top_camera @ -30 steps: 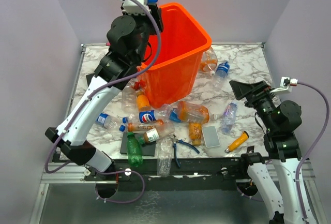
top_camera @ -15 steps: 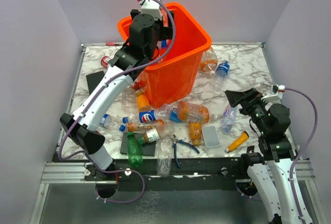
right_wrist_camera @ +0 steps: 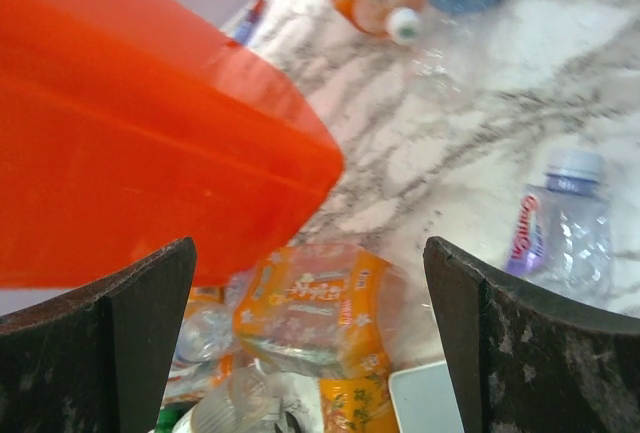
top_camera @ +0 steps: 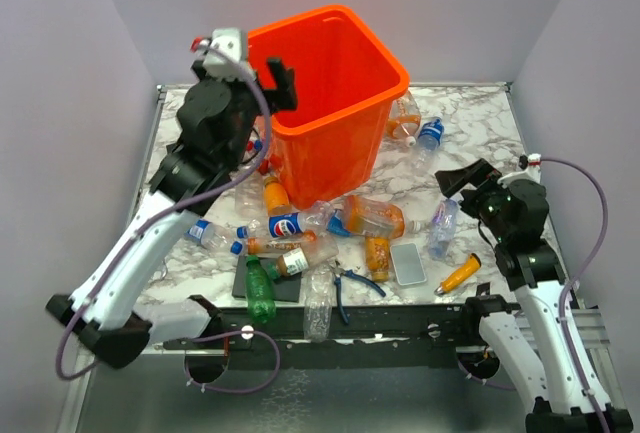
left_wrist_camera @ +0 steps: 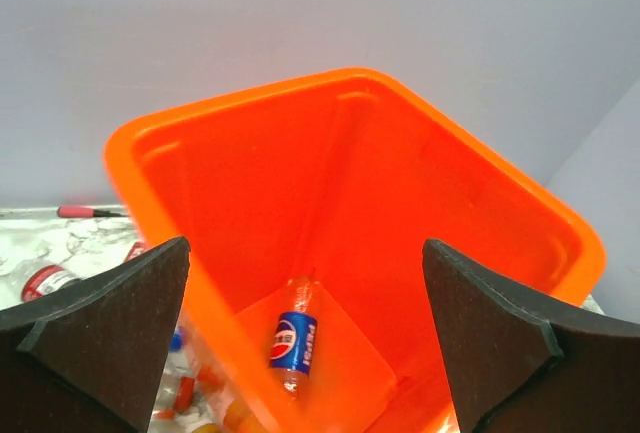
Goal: Put the plastic bottles in the bin
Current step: Pick up the plastic bottle at the center of the board.
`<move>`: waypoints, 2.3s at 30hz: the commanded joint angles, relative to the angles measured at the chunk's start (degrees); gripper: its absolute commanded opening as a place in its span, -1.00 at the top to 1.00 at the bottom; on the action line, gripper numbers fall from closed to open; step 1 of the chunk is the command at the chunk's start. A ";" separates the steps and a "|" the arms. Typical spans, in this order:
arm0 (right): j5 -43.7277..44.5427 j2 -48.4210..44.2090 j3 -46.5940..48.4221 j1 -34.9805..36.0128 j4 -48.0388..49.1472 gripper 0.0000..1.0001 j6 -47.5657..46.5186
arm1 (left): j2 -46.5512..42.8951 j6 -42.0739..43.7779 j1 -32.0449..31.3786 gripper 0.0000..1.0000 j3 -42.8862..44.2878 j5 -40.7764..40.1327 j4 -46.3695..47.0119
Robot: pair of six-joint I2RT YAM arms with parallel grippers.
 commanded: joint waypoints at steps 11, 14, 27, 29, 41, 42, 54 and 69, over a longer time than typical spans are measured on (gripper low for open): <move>7.95 12.26 -5.04 0.31 -6.17 -0.99 5.89 | -47.22 -18.57 0.17 -0.98 -50.48 -12.26 3.69; 15.46 15.20 -5.36 0.26 -6.93 -1.00 7.38 | -50.82 -21.39 0.17 -0.98 -55.98 -9.76 3.36; 20.52 40.57 0.77 -0.54 0.05 -0.93 4.99 | -52.06 -24.26 0.17 -0.98 -62.18 -7.65 3.13; 19.29 43.06 1.88 -0.53 0.34 -0.89 3.71 | -52.90 -23.69 0.16 -0.98 -62.23 -7.40 2.80; 17.90 45.19 0.10 -0.52 0.98 -0.75 -0.17 | -50.18 -23.49 0.17 -0.98 -61.88 -5.85 3.28; 18.00 45.41 0.20 -0.48 0.99 -0.75 -0.36 | -49.82 -23.49 0.17 -0.98 -61.82 -5.62 3.27; 16.68 45.73 0.41 -0.51 0.70 0.17 -2.27 | -47.38 -22.97 0.17 -0.98 -61.14 -3.42 3.27; -12.82 5.28 12.93 -0.36 5.11 0.45 -10.29 | -33.36 -24.25 0.05 -0.98 -47.80 30.87 24.36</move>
